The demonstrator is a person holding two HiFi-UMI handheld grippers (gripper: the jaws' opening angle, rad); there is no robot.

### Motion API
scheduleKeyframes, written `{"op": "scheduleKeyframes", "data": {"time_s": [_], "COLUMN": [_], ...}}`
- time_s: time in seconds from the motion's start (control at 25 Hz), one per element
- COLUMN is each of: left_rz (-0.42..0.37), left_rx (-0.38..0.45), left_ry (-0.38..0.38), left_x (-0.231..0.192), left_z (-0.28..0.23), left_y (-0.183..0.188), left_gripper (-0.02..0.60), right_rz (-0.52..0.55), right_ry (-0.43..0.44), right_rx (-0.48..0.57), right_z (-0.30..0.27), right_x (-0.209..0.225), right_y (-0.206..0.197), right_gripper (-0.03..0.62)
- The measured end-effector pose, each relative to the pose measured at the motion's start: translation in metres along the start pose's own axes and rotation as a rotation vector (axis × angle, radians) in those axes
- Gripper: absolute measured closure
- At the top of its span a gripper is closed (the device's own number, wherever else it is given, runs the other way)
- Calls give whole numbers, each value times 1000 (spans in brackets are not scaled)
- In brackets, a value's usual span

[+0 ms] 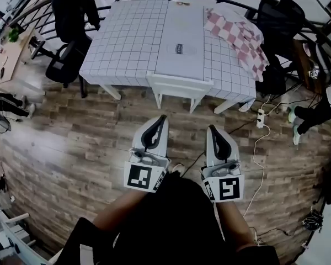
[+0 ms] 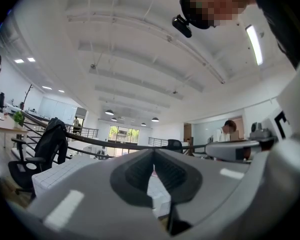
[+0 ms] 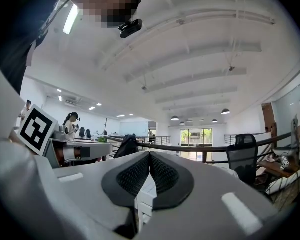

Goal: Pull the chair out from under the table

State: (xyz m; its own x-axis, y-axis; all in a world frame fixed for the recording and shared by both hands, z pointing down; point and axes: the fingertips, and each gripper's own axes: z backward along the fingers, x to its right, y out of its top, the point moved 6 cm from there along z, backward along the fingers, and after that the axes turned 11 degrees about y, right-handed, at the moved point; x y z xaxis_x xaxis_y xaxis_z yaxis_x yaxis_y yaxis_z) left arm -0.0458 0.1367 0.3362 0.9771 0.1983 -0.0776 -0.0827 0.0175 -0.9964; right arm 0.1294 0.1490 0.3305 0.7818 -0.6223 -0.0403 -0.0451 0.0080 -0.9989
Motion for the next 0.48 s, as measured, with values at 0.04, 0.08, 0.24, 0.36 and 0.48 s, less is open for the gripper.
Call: {"op": "scheduleKeyframes", "data": {"time_s": [0.04,0.08,0.24,0.36,0.48], "left_rz": [5,12,22,14,15], "left_rx": [-3,-5,-9,-14,-24], "left_ry": [9,18,34,39,54], "left_x": [-3,-7,-19,-31,-45], "left_z": [-1,-3,-12,-23,-35], "left_y": [-1,-2,-2,-1,-2], "left_gripper": [572,572,572,572,572], "right_rz": [8,18,25,19,12], "right_ry": [-3,-5,-1,1,3], "right_rx": [1,4,16,19,7], "right_z": [-4,-9,-31,-50,-69], "right_x": [-1,-1,-2,2,9], "right_y": [-1,-1,1,3,1], "right_gripper": [595,595,595,595,595]}}
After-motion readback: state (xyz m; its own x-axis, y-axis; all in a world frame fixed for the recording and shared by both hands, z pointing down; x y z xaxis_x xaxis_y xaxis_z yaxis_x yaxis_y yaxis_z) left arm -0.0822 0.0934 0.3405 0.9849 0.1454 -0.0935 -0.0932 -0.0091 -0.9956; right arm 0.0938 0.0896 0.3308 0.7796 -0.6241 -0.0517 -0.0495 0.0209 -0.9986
